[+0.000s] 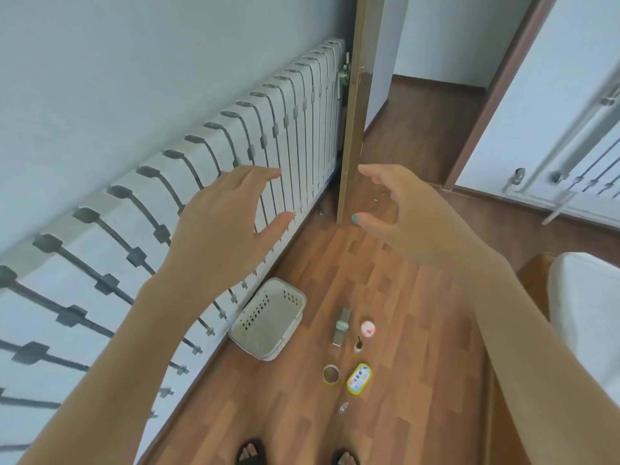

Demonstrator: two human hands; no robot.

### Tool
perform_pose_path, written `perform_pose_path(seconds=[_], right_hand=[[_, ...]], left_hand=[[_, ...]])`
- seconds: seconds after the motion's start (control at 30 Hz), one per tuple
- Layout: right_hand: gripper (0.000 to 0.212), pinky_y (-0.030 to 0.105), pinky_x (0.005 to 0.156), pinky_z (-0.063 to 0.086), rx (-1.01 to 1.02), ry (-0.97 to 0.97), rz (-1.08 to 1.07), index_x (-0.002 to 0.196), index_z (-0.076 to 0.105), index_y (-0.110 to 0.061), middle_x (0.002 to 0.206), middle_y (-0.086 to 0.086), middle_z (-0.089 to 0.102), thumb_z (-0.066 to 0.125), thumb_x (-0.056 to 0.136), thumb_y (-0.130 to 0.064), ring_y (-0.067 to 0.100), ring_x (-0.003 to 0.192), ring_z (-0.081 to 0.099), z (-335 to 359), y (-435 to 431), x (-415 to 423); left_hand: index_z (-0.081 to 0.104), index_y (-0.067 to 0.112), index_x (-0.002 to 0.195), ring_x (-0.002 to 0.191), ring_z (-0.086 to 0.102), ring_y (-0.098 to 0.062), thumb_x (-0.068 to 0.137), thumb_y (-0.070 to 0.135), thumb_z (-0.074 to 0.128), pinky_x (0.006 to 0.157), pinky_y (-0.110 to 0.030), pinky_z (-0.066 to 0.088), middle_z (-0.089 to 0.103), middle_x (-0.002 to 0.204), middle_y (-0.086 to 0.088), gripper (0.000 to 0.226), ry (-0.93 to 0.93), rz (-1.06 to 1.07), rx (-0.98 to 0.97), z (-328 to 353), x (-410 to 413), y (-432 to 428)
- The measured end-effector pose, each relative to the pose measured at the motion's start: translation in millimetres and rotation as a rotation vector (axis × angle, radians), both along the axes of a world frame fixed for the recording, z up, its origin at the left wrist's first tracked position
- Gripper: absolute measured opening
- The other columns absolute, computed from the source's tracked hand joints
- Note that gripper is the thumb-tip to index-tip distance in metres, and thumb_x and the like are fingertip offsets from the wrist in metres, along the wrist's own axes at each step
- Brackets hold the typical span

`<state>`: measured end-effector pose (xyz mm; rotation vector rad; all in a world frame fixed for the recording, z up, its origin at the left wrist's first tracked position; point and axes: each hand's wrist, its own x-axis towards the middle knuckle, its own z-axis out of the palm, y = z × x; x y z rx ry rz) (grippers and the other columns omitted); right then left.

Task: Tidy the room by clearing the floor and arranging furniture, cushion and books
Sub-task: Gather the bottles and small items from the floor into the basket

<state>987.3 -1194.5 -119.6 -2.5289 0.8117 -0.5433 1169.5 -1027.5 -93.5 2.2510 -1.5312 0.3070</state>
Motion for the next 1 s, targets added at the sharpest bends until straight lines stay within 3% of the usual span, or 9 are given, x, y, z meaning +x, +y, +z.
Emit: perform_pose_path(seconds=[0.13, 0.27, 0.6, 1.0], right_hand=[[0.066, 0.021, 0.109, 0.031, 0.038, -0.024, -0.042, 0.148, 0.033, -0.031, 0.148, -0.014, 0.038, 0.063, 0.090, -0.039, 0.000, 0.133, 0.037, -27, -5, 17], [0.065, 0.021, 0.107, 0.032, 0.094, -0.041, -0.087, 0.148, 0.034, -0.030, 0.145, -0.015, 0.040, 0.063, 0.090, -0.037, -0.002, 0.129, 0.039, -66, -7, 38], [0.064, 0.017, 0.100, 0.035, 0.147, -0.027, -0.119, 0.146, 0.037, -0.028, 0.142, -0.014, 0.041, 0.067, 0.090, -0.032, -0.008, 0.120, 0.038, -176, -17, 83], [0.067, 0.032, 0.107, 0.041, 0.197, -0.003, -0.116, 0.149, 0.033, -0.027, 0.145, -0.008, 0.041, 0.066, 0.090, -0.029, 0.005, 0.132, 0.041, -361, -42, 125]], left_hand=[[0.050, 0.023, 0.133, 0.102, 0.061, -0.020, 0.091, 0.042, 0.057, 0.092, -0.038, 0.044, 0.055, 0.133, 0.004, 0.047, 0.007, -0.020, 0.022, -21, 21, -12], [0.049, 0.023, 0.134, 0.116, 0.055, -0.020, 0.091, 0.043, 0.056, 0.094, -0.039, 0.043, 0.056, 0.132, 0.004, 0.047, 0.053, -0.044, 0.063, -62, 48, -25], [0.048, 0.023, 0.133, 0.115, 0.054, -0.016, 0.091, 0.043, 0.054, 0.092, -0.033, 0.042, 0.055, 0.131, 0.006, 0.047, 0.098, -0.101, 0.106, -170, 94, -46], [0.052, 0.022, 0.129, 0.109, 0.057, -0.016, 0.089, 0.042, 0.056, 0.089, -0.033, 0.044, 0.059, 0.126, 0.005, 0.045, 0.141, -0.094, 0.118, -357, 127, -76]])
